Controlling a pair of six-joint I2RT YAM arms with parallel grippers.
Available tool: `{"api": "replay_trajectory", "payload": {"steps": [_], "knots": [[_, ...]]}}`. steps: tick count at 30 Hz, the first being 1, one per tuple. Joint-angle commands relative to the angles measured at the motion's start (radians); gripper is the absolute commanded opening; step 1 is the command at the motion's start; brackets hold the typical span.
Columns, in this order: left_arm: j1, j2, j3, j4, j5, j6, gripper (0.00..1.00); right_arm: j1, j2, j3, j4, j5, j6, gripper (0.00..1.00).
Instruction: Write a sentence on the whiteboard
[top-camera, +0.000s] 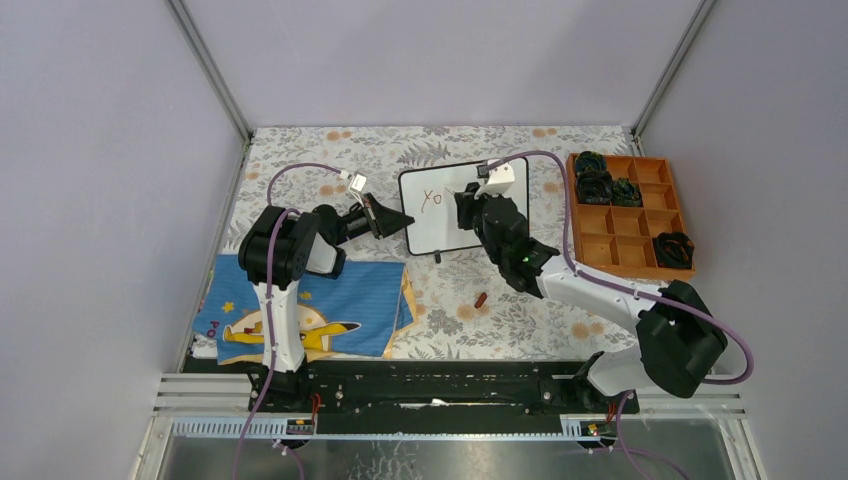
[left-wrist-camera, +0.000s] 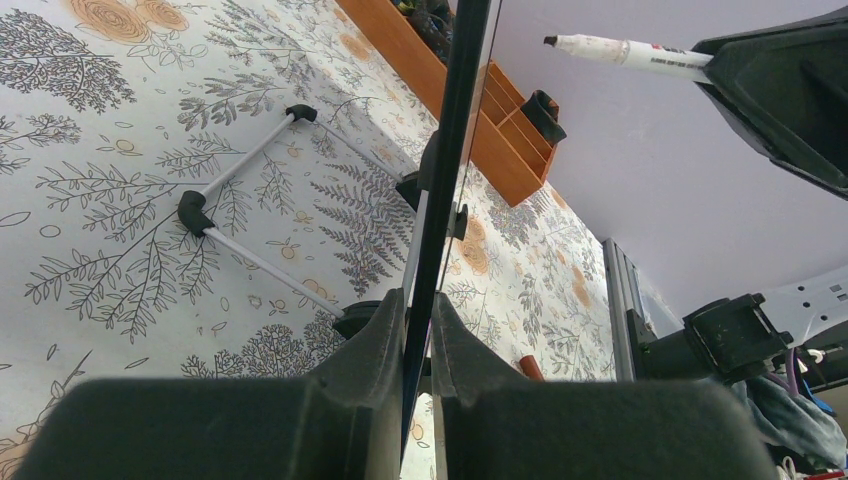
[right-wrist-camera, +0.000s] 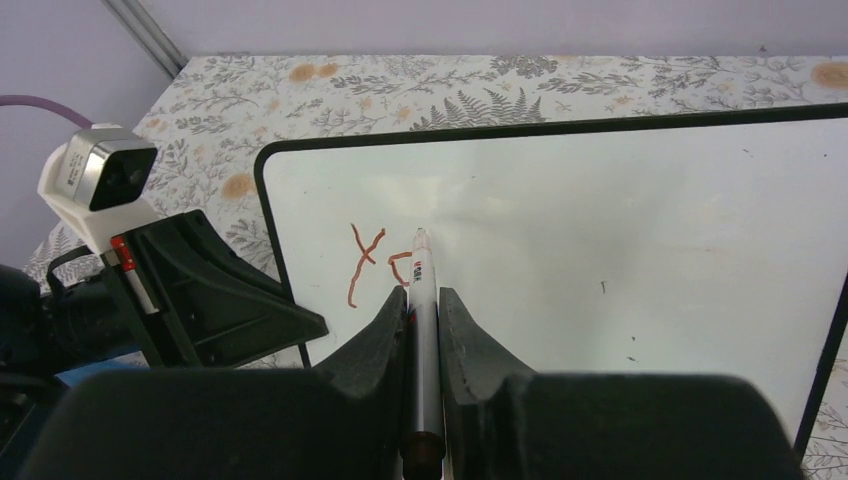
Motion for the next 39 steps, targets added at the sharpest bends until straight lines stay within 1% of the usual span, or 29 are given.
{"api": "replay_trajectory", "payload": {"steps": [1, 12, 23, 39], "knots": [[0.003, -0.004, -0.019, 0.061, -0.001, 0.026, 0.0, -0.025, -0.012, 0.015, 0.034, 0.031, -0.008, 0.0], [0.004, -0.005, -0.021, 0.056, 0.0, 0.032, 0.0, -0.027, 0.033, 0.04, 0.041, -0.004, 0.002, 0.0], [0.003, -0.005, -0.023, 0.057, 0.0, 0.034, 0.0, -0.027, 0.059, 0.05, 0.042, -0.006, 0.007, 0.0], [0.002, -0.007, -0.025, 0.053, -0.002, 0.037, 0.0, -0.027, 0.049, -0.002, 0.016, 0.0, 0.036, 0.0]]}}
